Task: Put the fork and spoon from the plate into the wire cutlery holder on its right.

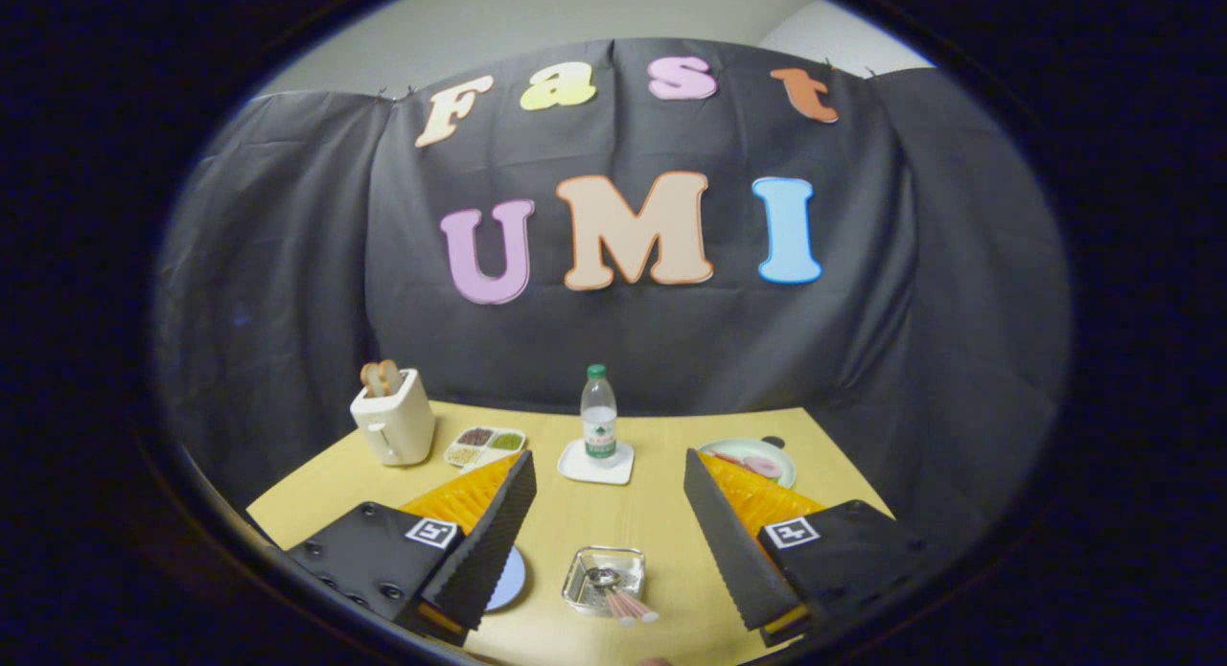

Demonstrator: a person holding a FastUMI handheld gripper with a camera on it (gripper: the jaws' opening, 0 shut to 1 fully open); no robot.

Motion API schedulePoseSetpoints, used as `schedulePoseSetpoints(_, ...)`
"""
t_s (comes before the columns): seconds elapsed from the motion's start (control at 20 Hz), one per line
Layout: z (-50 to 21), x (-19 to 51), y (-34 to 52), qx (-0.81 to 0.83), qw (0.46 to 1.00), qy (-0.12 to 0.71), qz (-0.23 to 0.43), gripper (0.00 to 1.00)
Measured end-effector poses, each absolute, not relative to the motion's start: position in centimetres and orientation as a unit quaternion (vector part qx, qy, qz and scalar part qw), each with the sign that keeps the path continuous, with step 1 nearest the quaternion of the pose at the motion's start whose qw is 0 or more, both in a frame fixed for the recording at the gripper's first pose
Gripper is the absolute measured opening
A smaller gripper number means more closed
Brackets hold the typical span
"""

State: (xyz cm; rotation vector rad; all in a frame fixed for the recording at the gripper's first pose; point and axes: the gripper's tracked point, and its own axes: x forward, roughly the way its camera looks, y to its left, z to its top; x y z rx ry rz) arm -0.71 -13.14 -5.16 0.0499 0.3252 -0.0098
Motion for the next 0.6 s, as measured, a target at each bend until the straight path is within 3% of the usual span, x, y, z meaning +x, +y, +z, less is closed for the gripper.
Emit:
schedulePoseSetpoints(0.25, -0.9, -1.2, -14.2, 0.006, 0.999, 0.041, -0.023, 0.99)
schedulePoseSetpoints(0.6, 0.5, -3.1, -14.9, 0.010, 0.999, 0.015, -0.033, 0.99)
